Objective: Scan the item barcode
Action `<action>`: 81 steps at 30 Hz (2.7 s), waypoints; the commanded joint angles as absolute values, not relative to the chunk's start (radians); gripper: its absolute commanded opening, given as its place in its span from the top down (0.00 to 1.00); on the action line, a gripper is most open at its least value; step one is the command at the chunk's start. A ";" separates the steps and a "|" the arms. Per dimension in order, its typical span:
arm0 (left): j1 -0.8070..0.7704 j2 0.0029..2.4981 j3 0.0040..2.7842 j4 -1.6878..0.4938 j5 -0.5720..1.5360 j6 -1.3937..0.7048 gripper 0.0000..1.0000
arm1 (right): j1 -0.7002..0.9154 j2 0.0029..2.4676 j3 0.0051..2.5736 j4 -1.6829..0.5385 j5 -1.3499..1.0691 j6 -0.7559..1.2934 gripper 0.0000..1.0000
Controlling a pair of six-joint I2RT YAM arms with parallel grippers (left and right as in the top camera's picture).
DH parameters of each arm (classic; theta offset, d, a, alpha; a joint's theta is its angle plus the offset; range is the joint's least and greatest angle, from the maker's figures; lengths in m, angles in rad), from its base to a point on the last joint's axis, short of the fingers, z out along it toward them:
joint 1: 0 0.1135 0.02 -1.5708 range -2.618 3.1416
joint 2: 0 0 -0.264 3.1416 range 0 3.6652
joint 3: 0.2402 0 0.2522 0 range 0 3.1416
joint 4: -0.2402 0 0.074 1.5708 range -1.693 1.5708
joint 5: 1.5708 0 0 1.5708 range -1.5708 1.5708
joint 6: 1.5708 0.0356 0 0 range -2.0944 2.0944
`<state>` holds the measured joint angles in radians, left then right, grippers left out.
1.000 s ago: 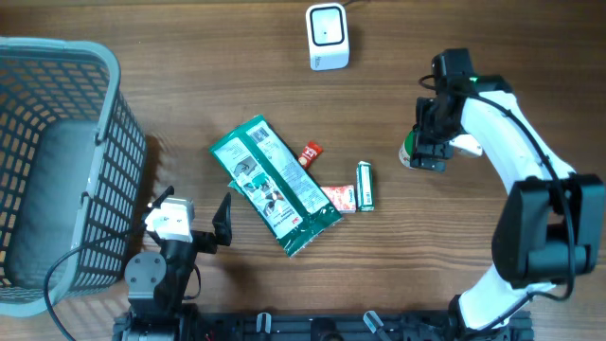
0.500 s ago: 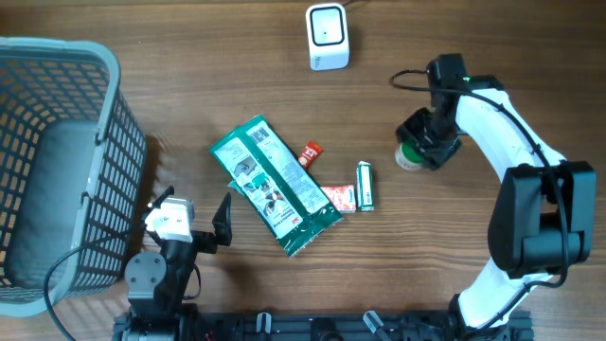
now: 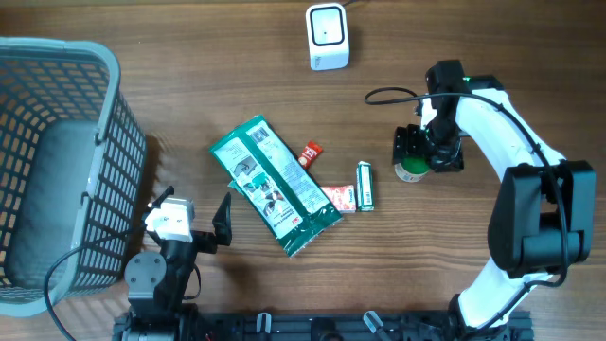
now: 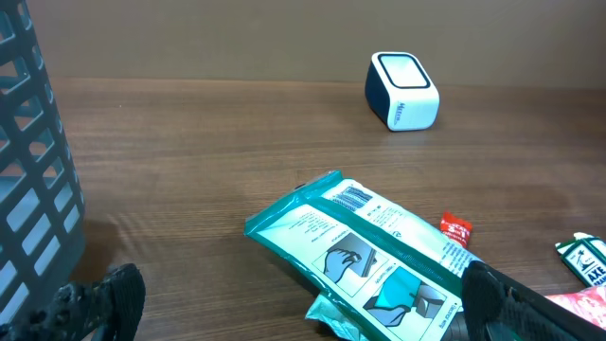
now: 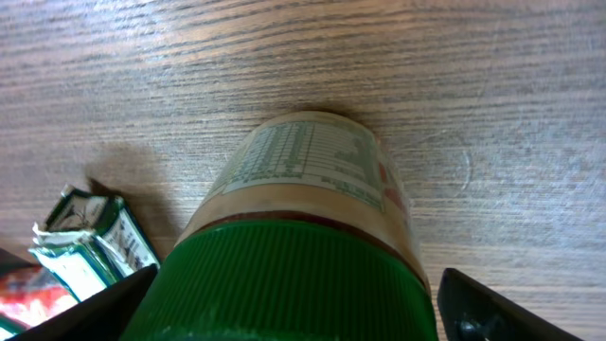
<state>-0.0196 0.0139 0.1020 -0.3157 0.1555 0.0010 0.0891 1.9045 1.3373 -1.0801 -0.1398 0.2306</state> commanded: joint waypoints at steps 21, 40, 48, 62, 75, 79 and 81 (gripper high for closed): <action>-0.022 0.009 0.098 -0.316 0.164 -0.008 0.00 | 0.147 1.927 1.262 -0.985 0.022 0.500 0.00; -0.022 0.009 0.098 -0.316 0.164 -0.009 0.00 | 0.147 1.927 1.199 -0.910 -0.111 0.497 0.27; -0.022 0.010 0.098 -0.316 0.164 -0.008 0.00 | 0.147 1.926 1.298 -1.087 -0.190 0.495 0.34; -0.022 0.010 0.098 -0.316 0.164 -0.009 0.00 | 0.147 1.926 1.356 -1.330 -0.586 0.233 0.37; -0.022 0.010 0.098 -0.316 0.164 -0.008 0.00 | 0.341 1.926 1.356 -1.463 -0.794 0.160 0.41; -0.022 0.010 0.098 -0.316 0.164 -0.008 0.00 | 0.426 1.926 1.356 -1.412 -0.781 0.217 0.41; -0.022 0.010 0.098 -0.316 0.164 -0.009 0.00 | 0.452 1.926 1.356 -1.348 -0.775 0.282 0.41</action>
<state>-0.0196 0.0139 0.1020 -0.3157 0.1555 0.0013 0.4278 1.9148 1.3346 -1.3972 -0.7513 0.2028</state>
